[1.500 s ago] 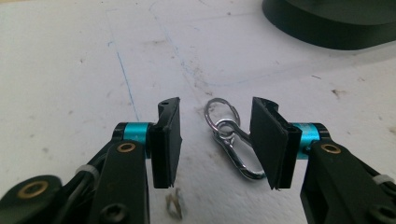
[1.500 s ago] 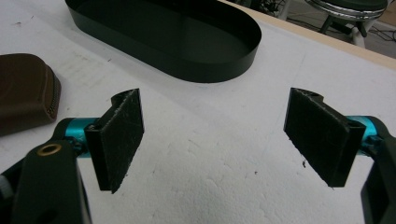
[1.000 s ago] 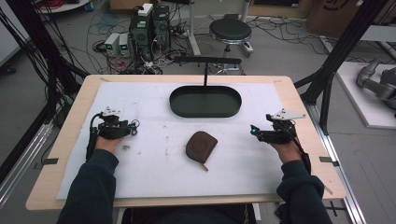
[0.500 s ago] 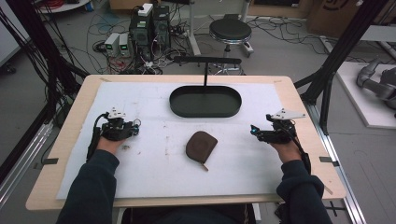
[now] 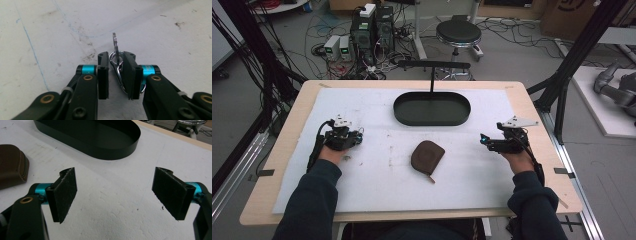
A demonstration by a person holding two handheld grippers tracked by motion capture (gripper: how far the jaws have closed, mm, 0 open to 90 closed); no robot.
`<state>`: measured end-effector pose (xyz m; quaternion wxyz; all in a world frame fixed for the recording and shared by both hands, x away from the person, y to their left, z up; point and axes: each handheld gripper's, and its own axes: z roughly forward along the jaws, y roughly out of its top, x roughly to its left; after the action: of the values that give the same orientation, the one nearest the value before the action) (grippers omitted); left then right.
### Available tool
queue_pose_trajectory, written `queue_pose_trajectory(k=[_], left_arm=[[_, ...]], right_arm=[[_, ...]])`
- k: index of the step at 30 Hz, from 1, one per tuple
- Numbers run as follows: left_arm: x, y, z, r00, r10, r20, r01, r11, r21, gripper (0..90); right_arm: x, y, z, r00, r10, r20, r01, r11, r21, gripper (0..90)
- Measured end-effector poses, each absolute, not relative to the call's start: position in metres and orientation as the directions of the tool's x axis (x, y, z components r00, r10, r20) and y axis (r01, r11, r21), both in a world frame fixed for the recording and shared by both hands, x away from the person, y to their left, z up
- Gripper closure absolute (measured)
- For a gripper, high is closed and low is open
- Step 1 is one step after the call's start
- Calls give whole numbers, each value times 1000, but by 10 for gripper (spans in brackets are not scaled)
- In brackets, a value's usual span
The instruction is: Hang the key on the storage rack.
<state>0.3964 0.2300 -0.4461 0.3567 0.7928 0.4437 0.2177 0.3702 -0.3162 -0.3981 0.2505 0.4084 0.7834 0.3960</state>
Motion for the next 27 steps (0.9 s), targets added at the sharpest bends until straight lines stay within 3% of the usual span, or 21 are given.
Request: queue_pose_trajectory(k=[4, 15, 16, 17, 20, 27], left_arm=[[396, 230, -445, 521, 854, 10, 547, -343, 764, 838], [398, 234, -446, 496, 866, -66, 576, -271, 771, 846], [398, 234, -447, 485, 872, -68, 578, -261, 773, 816], [399, 234, -447, 470, 878, -89, 587, -236, 774, 732], [402, 236, -448, 455, 883, -118, 592, -201, 781, 646], [406, 230, -441, 474, 876, -87, 570, -230, 789, 615]], right_arm=[[370, -317, -398, -538, 840, -69, 445, 352, 824, 204], [370, -318, -398, -537, 841, -64, 445, 348, 825, 204], [370, -319, -398, -538, 841, -65, 444, 348, 825, 204], [370, -319, -398, -540, 839, -67, 444, 351, 825, 204], [371, -318, -399, -539, 840, -67, 449, 354, 820, 205], [371, -318, -399, -541, 838, -75, 448, 362, 818, 205]])
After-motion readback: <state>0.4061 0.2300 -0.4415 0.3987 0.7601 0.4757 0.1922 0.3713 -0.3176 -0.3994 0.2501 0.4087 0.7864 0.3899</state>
